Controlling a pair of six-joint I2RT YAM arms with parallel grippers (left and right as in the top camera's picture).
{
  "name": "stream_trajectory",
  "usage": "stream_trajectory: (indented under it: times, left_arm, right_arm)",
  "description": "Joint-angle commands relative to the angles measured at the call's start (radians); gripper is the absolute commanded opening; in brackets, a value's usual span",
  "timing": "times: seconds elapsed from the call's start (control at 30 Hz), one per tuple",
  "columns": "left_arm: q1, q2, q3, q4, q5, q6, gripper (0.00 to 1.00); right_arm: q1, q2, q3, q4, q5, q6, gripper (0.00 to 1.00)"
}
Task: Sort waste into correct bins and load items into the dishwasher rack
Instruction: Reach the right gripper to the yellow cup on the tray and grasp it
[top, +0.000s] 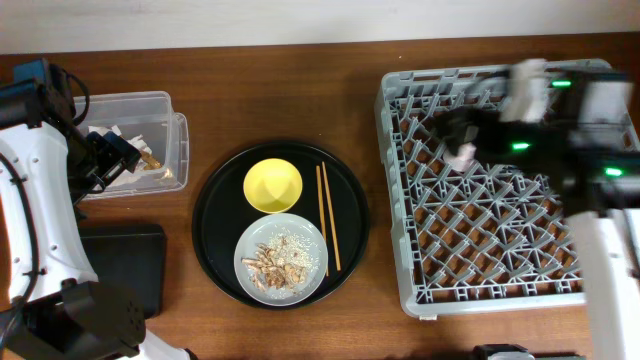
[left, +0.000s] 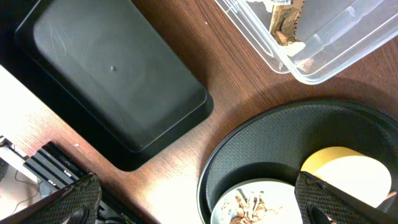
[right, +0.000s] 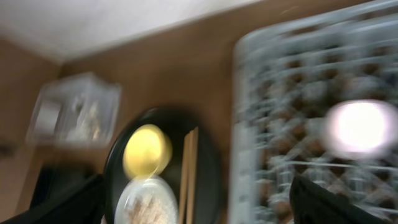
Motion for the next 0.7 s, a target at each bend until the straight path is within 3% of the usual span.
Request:
stream_trajectory:
  times: [0.0, 0.13, 0.27, 0.37, 0.5, 0.67]
  left_arm:
    - [0.003, -0.01, 0.011, -0.001, -0.001, -0.006, 0.99]
    - [0.003, -0.01, 0.011, -0.001, -0.001, -0.006, 0.99]
    - [0.003, -0.01, 0.011, -0.001, -0.001, -0.006, 0.99]
    - [0.003, -0.01, 0.011, -0.001, -0.001, -0.006, 0.99]
    - [0.003, -0.01, 0.011, -0.001, -0.001, -0.006, 0.99]
    - [0.003, -0.01, 0.011, -0.001, -0.001, -0.006, 0.99]
  right_arm:
    - [0.233, 0.082, -0.002, 0.033, 0.09, -0.036, 0.93]
    - [0.483, 0.257, -0.002, 0.14, 0.311, 0.093, 0.84]
    - [0.631, 0.435, -0.002, 0.322, 0.317, 0.114, 0.73]
    - [0.715, 0.539, -0.002, 0.43, 0.404, 0.116, 0.7]
    - [0.784, 0.615, -0.002, 0.518, 0.485, 0.163, 0.59]
    - [0.862, 0.666, -0.002, 0.657, 0.502, 0.163, 0.59]
